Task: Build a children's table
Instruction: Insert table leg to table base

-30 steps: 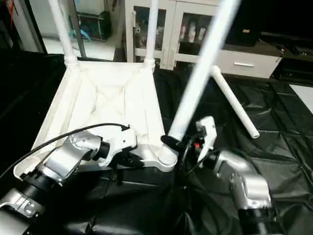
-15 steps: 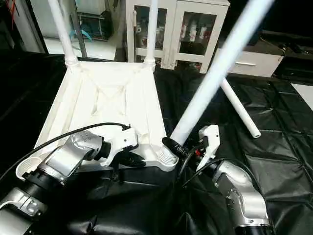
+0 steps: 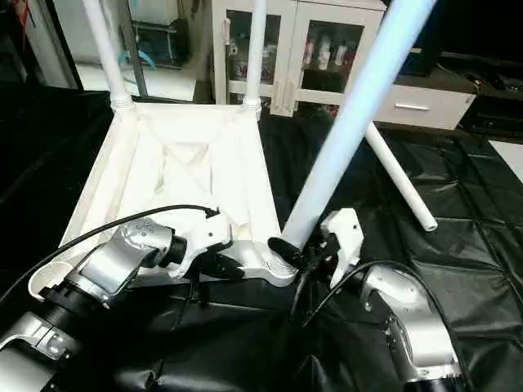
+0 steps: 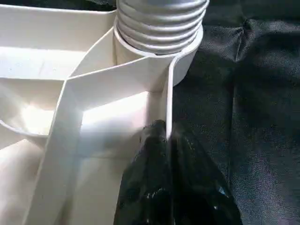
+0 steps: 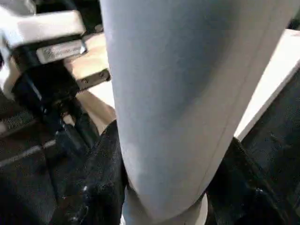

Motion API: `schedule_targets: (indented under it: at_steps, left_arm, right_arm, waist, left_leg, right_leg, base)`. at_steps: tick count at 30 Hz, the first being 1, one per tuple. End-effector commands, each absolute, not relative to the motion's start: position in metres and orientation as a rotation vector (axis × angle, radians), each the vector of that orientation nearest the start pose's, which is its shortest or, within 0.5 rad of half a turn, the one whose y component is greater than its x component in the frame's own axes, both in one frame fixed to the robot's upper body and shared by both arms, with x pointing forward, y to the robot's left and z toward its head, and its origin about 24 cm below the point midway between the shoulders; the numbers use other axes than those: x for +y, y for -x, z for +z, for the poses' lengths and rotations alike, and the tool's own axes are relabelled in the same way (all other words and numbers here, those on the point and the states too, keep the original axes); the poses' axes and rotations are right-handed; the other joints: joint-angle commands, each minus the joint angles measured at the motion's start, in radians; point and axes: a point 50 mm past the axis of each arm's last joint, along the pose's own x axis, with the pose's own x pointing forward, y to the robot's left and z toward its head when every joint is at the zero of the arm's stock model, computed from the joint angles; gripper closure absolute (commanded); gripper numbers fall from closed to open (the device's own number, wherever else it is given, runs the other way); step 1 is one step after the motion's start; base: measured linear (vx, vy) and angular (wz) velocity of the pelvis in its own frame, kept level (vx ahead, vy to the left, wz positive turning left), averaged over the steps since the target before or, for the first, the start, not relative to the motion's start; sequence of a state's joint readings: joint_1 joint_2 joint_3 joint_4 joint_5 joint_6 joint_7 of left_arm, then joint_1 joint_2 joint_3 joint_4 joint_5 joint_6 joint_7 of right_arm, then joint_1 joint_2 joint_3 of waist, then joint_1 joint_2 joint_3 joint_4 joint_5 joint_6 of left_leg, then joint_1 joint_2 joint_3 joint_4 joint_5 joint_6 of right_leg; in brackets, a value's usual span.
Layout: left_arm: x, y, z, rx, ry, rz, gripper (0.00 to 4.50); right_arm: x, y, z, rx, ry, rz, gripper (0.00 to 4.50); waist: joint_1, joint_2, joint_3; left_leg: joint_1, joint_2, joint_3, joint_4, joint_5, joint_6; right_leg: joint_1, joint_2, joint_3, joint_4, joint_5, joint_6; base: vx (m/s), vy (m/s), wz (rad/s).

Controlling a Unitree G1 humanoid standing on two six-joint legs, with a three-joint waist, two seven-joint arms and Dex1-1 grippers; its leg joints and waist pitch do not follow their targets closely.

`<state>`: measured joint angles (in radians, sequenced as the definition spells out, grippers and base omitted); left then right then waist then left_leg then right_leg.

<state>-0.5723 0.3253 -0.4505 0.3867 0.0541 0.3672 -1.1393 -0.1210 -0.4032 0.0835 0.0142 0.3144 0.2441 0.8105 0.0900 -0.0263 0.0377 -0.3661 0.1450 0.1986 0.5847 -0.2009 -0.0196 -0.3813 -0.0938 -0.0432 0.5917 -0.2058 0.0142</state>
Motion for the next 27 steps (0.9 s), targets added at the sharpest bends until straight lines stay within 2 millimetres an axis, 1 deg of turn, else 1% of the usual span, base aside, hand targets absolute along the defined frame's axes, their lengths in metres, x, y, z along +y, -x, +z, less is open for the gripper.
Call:
schedule_targets:
  at_steps: [1,2,3,7,8,9,10,11,12,13,14,16,17,19,20,21,22,23,24,25,26,27]
  left_arm:
    - [0.100,-0.301,0.037,0.643,-0.473,-1.311,4.50]
    - [0.100,-0.301,0.038,0.641,-0.472,-1.311,4.50]
    - [0.100,-0.301,0.038,0.637,-0.471,-1.308,4.50]
    - [0.100,-0.302,0.038,0.629,-0.459,-1.299,4.50]
    - [0.100,-0.301,0.038,0.628,-0.457,-1.300,4.50]
    - [0.100,-0.301,0.038,0.628,-0.457,-1.300,4.50]
    - [0.100,-0.301,0.038,0.627,-0.456,-1.300,4.50]
    - [0.100,-0.301,0.038,0.626,-0.455,-1.300,4.50]
    - [0.100,-0.301,0.039,0.623,-0.453,-1.298,4.50]
    - [0.100,-0.302,0.039,0.615,-0.443,-1.291,4.50]
    - [0.100,-0.303,0.040,0.612,-0.438,-1.287,4.50]
    - [0.100,-0.303,0.040,0.610,-0.435,-1.285,4.50]
    - [0.100,-0.303,0.040,0.607,-0.428,-1.278,4.50]
    - [0.101,-0.304,0.040,0.601,-0.401,-1.253,4.50]
    - [0.100,-0.305,0.040,0.598,-0.388,-1.240,4.50]
    - [0.100,-0.307,0.040,0.594,-0.362,-1.211,4.50]
    - [0.099,-0.307,0.040,0.593,-0.351,-1.197,4.50]
    - [0.098,-0.309,0.039,0.594,-0.332,-1.169,4.50]
    - [0.097,-0.310,0.039,0.594,-0.323,-1.153,4.50]
    - [0.095,-0.313,0.039,0.593,-0.307,-1.120,4.50]
    - [0.093,-0.315,0.039,0.593,-0.294,-1.094,4.50]
    - [0.092,-0.316,0.039,0.593,-0.289,-1.083,4.50]
  right_arm:
    - [-0.172,-0.247,0.024,0.394,0.046,0.867,2.64]
    - [-0.172,-0.247,0.023,0.392,0.041,0.863,2.64]
    - [-0.171,-0.247,0.021,0.395,0.026,0.855,2.64]
    - [-0.172,-0.242,0.011,0.416,-0.032,0.808,2.64]
    - [-0.175,-0.241,0.005,0.429,-0.038,0.773,2.64]
    - [-0.175,-0.241,0.005,0.430,-0.038,0.771,2.64]
    - [-0.176,-0.240,0.000,0.441,-0.032,0.756,2.64]
    - [-0.177,-0.240,-0.001,0.444,-0.029,0.754,2.64]
    - [-0.177,-0.239,-0.002,0.444,-0.029,0.749,2.64]
    - [-0.177,-0.240,-0.002,0.440,-0.030,0.735,2.64]
    - [-0.178,-0.240,-0.002,0.437,-0.029,0.726,2.64]
    - [-0.178,-0.240,-0.003,0.435,-0.028,0.722,2.64]
    - [-0.178,-0.240,-0.002,0.431,-0.023,0.709,2.64]
    - [-0.180,-0.242,-0.003,0.421,-0.012,0.673,2.64]
    - [-0.182,-0.246,-0.005,0.420,-0.005,0.634,2.64]
    - [-0.185,-0.253,-0.007,0.420,0.006,0.553,2.64]
    - [-0.186,-0.256,-0.008,0.420,0.010,0.524,2.64]
    - [-0.188,-0.262,-0.010,0.424,0.016,0.444,2.64]
    - [-0.189,-0.265,-0.010,0.425,0.015,0.400,2.64]
    - [-0.189,-0.269,-0.011,0.425,0.002,0.342,2.64]
    - [-0.189,-0.274,-0.011,0.427,-0.008,0.286,2.64]
    - [-0.189,-0.275,-0.011,0.430,-0.011,0.265,2.64]
  waist:
    - [-0.005,-0.005,-0.026]
    - [-0.003,-0.003,-0.026]
    - [-0.004,-0.005,-0.025]
    - [-0.006,-0.004,-0.025]
    - [-0.007,0.000,-0.025]
    - [-0.007,-0.002,-0.027]
    - [-0.009,0.001,-0.027]
    - [-0.010,0.000,-0.027]
    - [-0.010,0.002,-0.026]
    - [-0.011,0.000,-0.025]
    - [-0.011,0.001,-0.025]
    - [-0.012,0.000,-0.026]
    - [-0.011,0.003,-0.026]
    - [-0.012,0.002,-0.025]
    - [-0.014,0.002,-0.025]
    - [-0.015,0.002,-0.025]
    - [-0.023,0.002,-0.022]
    - [-0.029,0.001,-0.023]
    - [-0.037,0.001,-0.021]
    - [-0.045,0.002,-0.021]
    - [-0.049,0.008,-0.018]
    - [-0.054,0.007,-0.019]
  left_leg:
    - [0.023,0.096,-0.058,-0.106,-0.459,-0.055]
    - [0.025,0.097,-0.059,-0.105,-0.467,-0.056]
    - [0.025,0.097,-0.059,-0.105,-0.471,-0.056]
    - [0.025,0.097,-0.063,-0.110,-0.502,-0.066]
    - [0.027,0.097,-0.064,-0.111,-0.514,-0.071]
    - [0.029,0.097,-0.063,-0.111,-0.518,-0.072]
    - [0.028,0.096,-0.065,-0.114,-0.522,-0.075]
    - [0.026,0.096,-0.066,-0.116,-0.526,-0.077]
    - [0.026,0.097,-0.067,-0.117,-0.534,-0.080]
    - [0.030,0.096,-0.066,-0.117,-0.554,-0.083]
    - [0.033,0.096,-0.067,-0.117,-0.567,-0.086]
    - [0.031,0.095,-0.068,-0.118,-0.572,-0.086]
    - [0.031,0.096,-0.069,-0.119,-0.573,-0.087]
    - [0.032,0.095,-0.068,-0.119,-0.581,-0.088]
    - [0.032,0.095,-0.068,-0.119,-0.587,-0.091]
    - [0.031,0.095,-0.069,-0.120,-0.590,-0.094]
    - [0.028,0.092,-0.072,-0.121,-0.610,-0.100]
    - [0.024,0.091,-0.079,-0.124,-0.627,-0.103]
    - [0.024,0.091,-0.080,-0.124,-0.636,-0.105]
    - [0.026,0.088,-0.083,-0.124,-0.658,-0.105]
    - [0.034,0.086,-0.084,-0.122,-0.681,-0.106]
    - [0.035,0.085,-0.084,-0.121,-0.689,-0.105]
  right_leg:
    - [-0.002,-0.085,0.049,-0.102,-0.478,-0.128]
    - [-0.004,-0.086,0.050,-0.103,-0.489,-0.125]
    - [-0.005,-0.086,0.050,-0.104,-0.493,-0.123]
    - [-0.006,-0.085,0.048,-0.106,-0.508,-0.113]
    - [-0.007,-0.085,0.047,-0.107,-0.512,-0.110]
    - [-0.008,-0.085,0.047,-0.108,-0.510,-0.109]
    - [-0.004,-0.084,0.044,-0.110,-0.504,-0.109]
    - [-0.002,-0.083,0.042,-0.111,-0.500,-0.105]
    - [-0.003,-0.083,0.042,-0.112,-0.502,-0.103]
    - [-0.007,-0.081,0.043,-0.115,-0.513,-0.100]
    - [-0.009,-0.082,0.043,-0.116,-0.520,-0.099]
    - [-0.007,-0.082,0.042,-0.117,-0.520,-0.097]
    - [-0.007,-0.082,0.042,-0.117,-0.516,-0.096]
    - [-0.009,-0.081,0.042,-0.118,-0.514,-0.097]
    - [-0.009,-0.081,0.041,-0.118,-0.513,-0.098]
    - [-0.009,-0.082,0.040,-0.117,-0.513,-0.099]
    - [-0.010,-0.081,0.035,-0.117,-0.535,-0.100]
    - [-0.001,-0.082,0.028,-0.119,-0.567,-0.086]
    - [-0.001,-0.082,0.027,-0.120,-0.572,-0.085]
    - [-0.002,-0.079,0.020,-0.127,-0.597,-0.074]
    - [-0.008,-0.079,0.017,-0.133,-0.615,-0.070]
    - [-0.008,-0.079,0.014,-0.136,-0.620,-0.068]
  base:
    - [0.000,0.000,0.00]
    - [0.000,0.000,0.00]
    - [0.000,0.000,0.00]
    - [0.000,0.000,0.00]
    - [0.000,0.000,0.00]
    - [0.000,0.000,0.00]
    - [0.000,0.000,0.00]
    - [0.000,0.000,0.00]
    - [0.000,0.000,0.00]
    - [0.000,0.000,0.00]
    - [0.000,0.000,0.00]
    - [0.000,0.000,0.00]
    - [0.000,0.000,0.00]
    - [0.000,0.000,0.00]
    - [0.000,0.000,0.00]
    - [0.000,0.000,0.00]
    - [0.000,0.000,0.00]
    - [0.000,0.000,0.00]
    - [0.000,0.000,0.00]
    - [0.000,0.000,0.00]
    - [0.000,0.000,0.00]
    - [0.000,0.000,0.00]
